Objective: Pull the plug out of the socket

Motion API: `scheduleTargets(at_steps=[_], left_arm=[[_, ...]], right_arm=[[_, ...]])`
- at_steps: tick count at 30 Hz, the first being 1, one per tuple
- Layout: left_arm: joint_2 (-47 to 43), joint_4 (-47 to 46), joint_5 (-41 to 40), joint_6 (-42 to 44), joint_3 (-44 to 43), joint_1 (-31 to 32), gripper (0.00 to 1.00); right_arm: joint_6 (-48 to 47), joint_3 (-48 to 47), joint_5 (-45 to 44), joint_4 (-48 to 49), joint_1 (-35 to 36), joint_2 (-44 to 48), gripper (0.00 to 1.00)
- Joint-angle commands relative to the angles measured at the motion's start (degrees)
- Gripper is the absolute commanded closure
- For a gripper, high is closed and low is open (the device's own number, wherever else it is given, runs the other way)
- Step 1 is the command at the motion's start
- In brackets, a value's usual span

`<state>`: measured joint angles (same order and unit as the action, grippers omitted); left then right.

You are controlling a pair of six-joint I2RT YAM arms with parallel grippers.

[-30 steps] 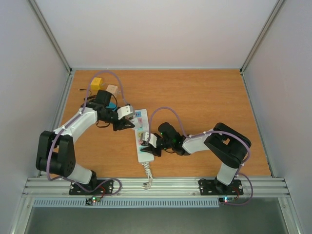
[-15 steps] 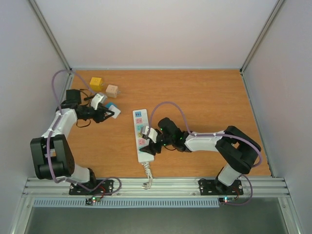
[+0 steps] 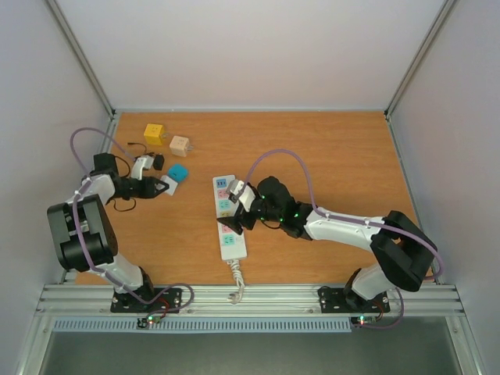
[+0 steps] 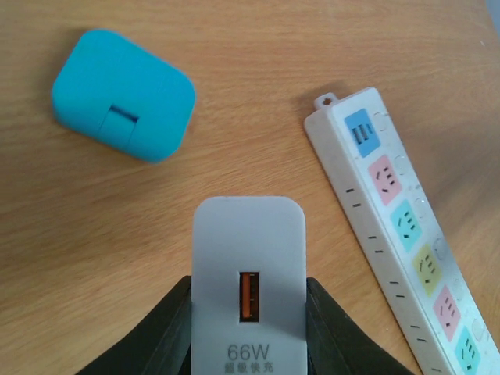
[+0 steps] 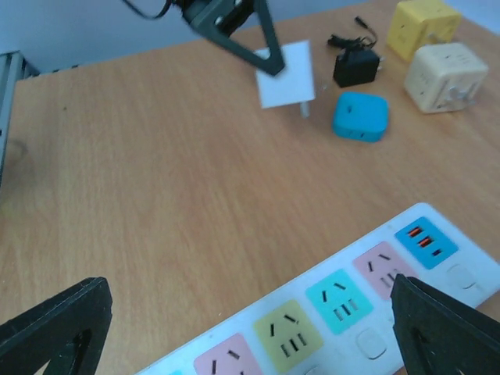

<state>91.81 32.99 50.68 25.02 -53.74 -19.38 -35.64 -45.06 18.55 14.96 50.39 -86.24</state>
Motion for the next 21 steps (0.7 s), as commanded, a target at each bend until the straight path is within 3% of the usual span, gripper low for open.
scheduleTargets(at_steps=[1, 6, 15, 21], left_arm=[[1.28, -4.07, -0.60, -3.89, 1.21, -1.41, 0.88], [3.83, -4.56, -1.02, -4.86, 0.97, -2.34, 0.87], [7.43, -5.34, -2.92, -6.76, 0.21, -3.37, 0.83], [7.73, -6.38, -4.99, -8.26, 0.47, -3.63, 0.69]], right_arm=[[3.47, -1.32, -5.46, 2.85, -0.29, 3.19, 0.01], [10.67, -0.57, -9.33, 6.77, -0.38, 4.98, 0.02], [10.33, -4.29, -3.66, -2.80, -0.54, 4.98, 0.01], [13.65, -9.75, -6.59, -9.72, -0.49, 2.23, 0.02]])
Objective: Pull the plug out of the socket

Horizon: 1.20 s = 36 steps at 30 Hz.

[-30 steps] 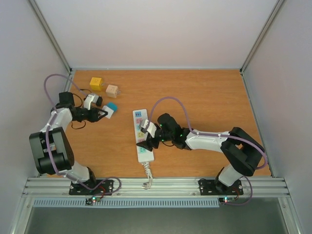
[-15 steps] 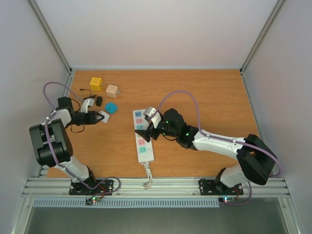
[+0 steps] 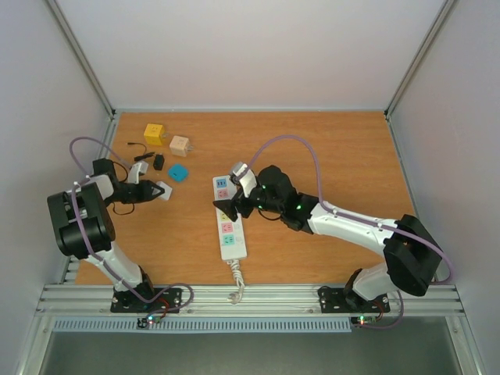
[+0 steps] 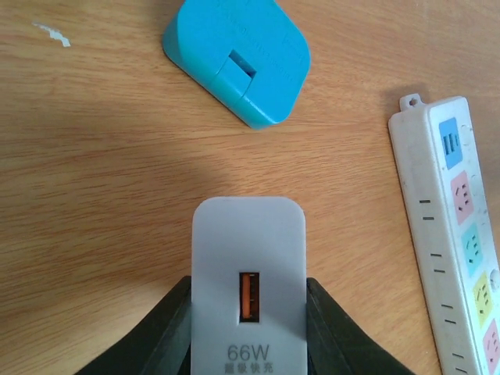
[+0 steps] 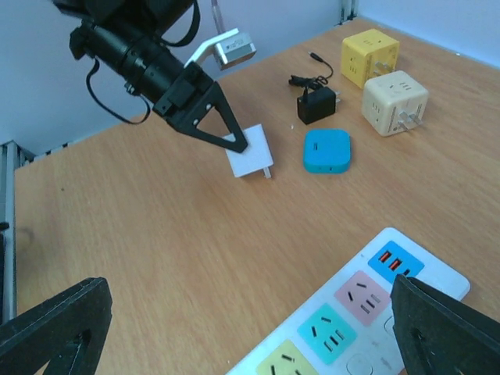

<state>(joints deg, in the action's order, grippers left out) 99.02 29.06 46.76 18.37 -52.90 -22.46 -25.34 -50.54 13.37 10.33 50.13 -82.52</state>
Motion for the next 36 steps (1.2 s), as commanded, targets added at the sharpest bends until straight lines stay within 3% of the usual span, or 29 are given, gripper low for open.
scheduleTargets(at_steps=[1, 4, 15, 21, 36], left_arm=[[0.43, -2.64, -1.69, -1.79, -0.29, -0.61, 0.67], [-0.47, -3.50, -4.58, -2.71, 0.18, -0.81, 0.54], [-4.29, -6.26, -11.10, -4.62, 1.63, -1.71, 0.33], [-9.52, -6.67, -14.14, -2.64, 2.15, -1.71, 0.02], [-27.52, -6.82, -17.44, -1.07, 4.75, -1.67, 0.00]], right_arm=[[3.92, -5.17, -1.77, -6.19, -0.22, -2.03, 0.01], [5.64, -7.73, -3.11, -9.57, -0.21, -3.53, 0.01], [9.64, -12.80, -8.17, -18.57, -0.21, -7.47, 0.01], [15.23, -15.74, -16.20, -22.71, 0.09, -11.39, 0.01], [27.63, -21.21, -17.99, -32.85, 4.14, -19.77, 0.02]])
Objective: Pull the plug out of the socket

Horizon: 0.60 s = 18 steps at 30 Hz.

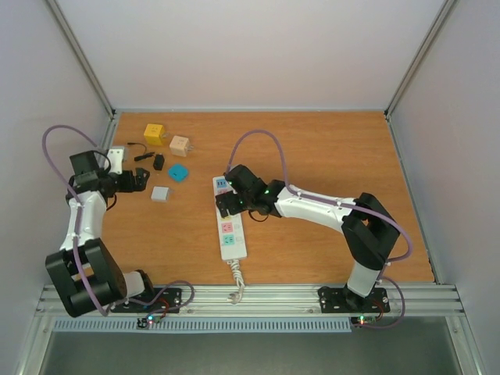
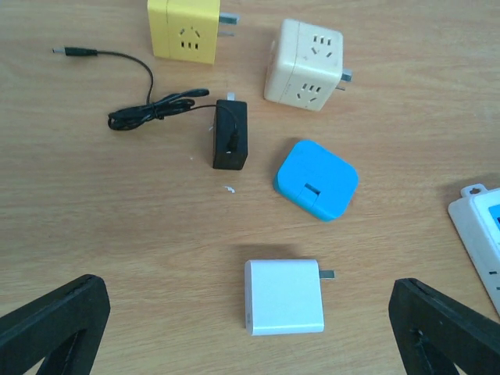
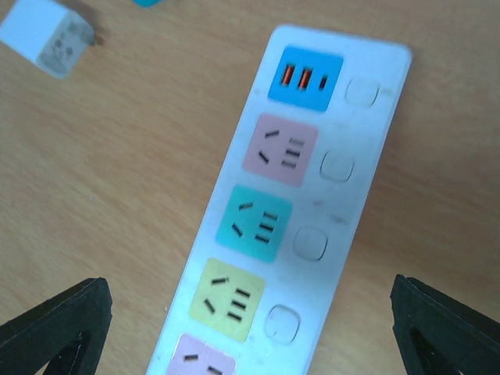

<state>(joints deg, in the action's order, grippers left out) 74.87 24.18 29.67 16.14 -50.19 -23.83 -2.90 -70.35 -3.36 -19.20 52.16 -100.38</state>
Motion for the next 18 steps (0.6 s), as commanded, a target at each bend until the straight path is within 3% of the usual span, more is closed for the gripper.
scheduleTargets(at_steps=[1, 18], left_arm=[[-4.10, -2.08, -0.22, 1.04, 2.59, -0.31, 0.00], [-8.89, -3.75, 1.53, 0.38, 4.91, -0.33, 0.00]], right_arm=[[5.52, -1.57, -1.10, -3.50, 2.70, -2.52, 0.02], [10.04, -4.81, -8.76, -5.14, 6.20, -12.20, 0.02]])
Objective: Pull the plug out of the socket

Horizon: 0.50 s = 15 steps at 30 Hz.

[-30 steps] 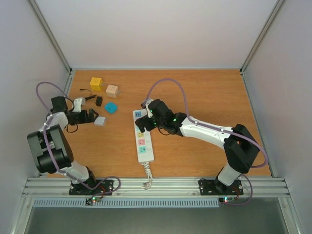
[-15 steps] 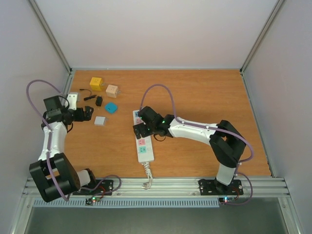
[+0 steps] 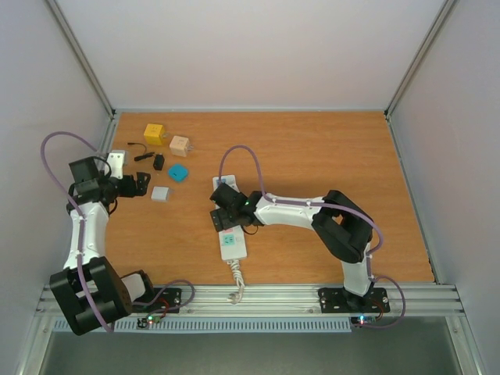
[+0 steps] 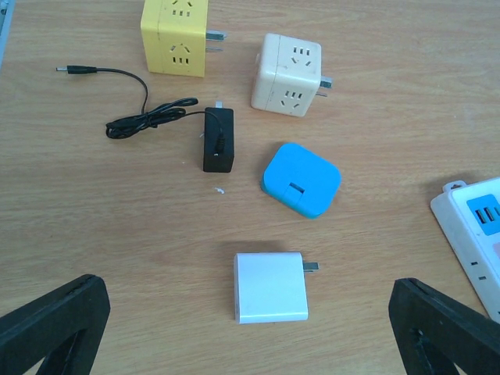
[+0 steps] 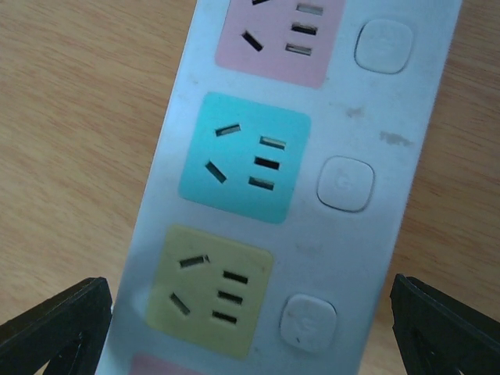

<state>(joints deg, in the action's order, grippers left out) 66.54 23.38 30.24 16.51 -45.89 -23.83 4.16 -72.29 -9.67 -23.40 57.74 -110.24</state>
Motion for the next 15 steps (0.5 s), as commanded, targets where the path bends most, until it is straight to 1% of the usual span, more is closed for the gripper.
scheduleTargets(at_steps=[1, 8, 12, 15], left_arm=[[-0.62, -2.99, 1.03, 0.01, 0.72, -0.33, 0.00], [-0.72, -3.34, 0.87, 0.05, 1.15, -0.33, 0.00], [-0.78, -3.09, 1.02, 0.31, 1.33, -0.33, 0.00], [-0.80, -2.99, 1.07, 0.45, 1.42, -0.29, 0.00]], right_arm=[[3.35, -3.31, -2.52, -1.18, 0.62, -3.01, 0.01], [4.01, -6.28, -2.52, -2.51, 0.62, -5.67, 0.02], [2.68, -6.02, -2.41, -2.62, 0.15, -5.78, 0.02], [0.39, -5.59, 0.54, -2.93, -1.78, -5.46, 0.03]])
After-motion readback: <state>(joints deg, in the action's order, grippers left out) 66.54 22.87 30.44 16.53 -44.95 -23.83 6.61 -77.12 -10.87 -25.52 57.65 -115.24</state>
